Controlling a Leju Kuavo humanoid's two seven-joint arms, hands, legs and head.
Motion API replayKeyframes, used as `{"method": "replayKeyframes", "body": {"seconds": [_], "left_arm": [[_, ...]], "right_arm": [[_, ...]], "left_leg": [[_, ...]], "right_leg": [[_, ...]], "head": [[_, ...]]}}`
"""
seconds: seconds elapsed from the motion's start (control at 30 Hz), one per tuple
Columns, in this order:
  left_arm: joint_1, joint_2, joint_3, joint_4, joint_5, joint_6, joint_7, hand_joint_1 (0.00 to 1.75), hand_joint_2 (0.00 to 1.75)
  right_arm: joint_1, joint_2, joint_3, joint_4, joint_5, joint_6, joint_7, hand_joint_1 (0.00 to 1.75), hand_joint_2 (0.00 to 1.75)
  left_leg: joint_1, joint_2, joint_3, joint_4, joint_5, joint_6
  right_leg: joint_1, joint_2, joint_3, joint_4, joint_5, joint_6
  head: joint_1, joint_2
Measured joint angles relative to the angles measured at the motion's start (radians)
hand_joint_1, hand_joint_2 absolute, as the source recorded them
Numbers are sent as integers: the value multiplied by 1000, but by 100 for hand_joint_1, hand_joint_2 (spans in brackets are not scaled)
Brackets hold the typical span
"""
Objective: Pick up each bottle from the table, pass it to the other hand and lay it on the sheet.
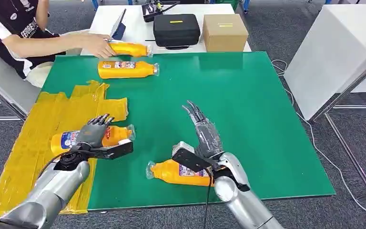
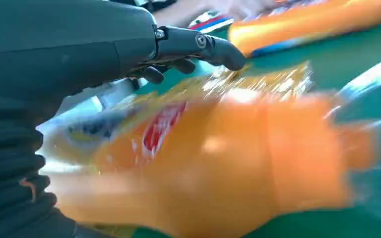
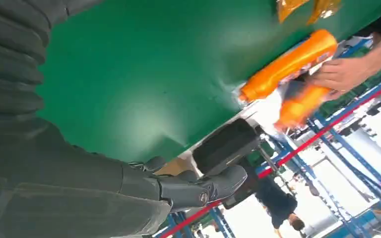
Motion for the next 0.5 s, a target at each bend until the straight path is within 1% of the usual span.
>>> {"method": "replayKeyframes", "body": {"seconds": [0.07, 0.13, 0.3, 0.43, 0.5], "left_arm": [[9, 2, 11, -113, 31, -81, -39, 0, 0], [22, 6, 27, -293, 73, -148, -63, 0, 0], [71, 37, 26, -524, 102, -278, -40, 0, 0], [126, 67, 26, -689, 169, -334, -45, 0, 0], [154, 75, 30, -750, 251, -368, -64, 0, 0]], "right_arm": [[10, 3, -15, 0, 18, 0, 3, 0, 175], [25, 8, -37, 1, 35, 0, 6, 0, 175], [45, 7, -53, -1, 57, 2, 12, 0, 175], [56, 4, -62, -17, 103, 26, 42, 0, 175], [60, 2, -64, -31, 152, 50, 69, 0, 175]], "left_leg": [[0, -1, -1, 0, 0, 0], [0, 0, -1, 0, 0, 0], [0, 0, -1, 0, 0, 0], [0, 0, -1, 0, 0, 0], [0, 0, -1, 0, 0, 0]], "right_leg": [[0, 0, 0, 0, 0, 0], [0, 0, 0, 0, 0, 0], [0, 0, 0, 0, 0, 0], [0, 0, -1, 0, 0, 0], [0, 0, -1, 0, 0, 0]], "head": [[0, 0], [0, 0], [-1, 0], [0, 0], [-1, 0]]}}
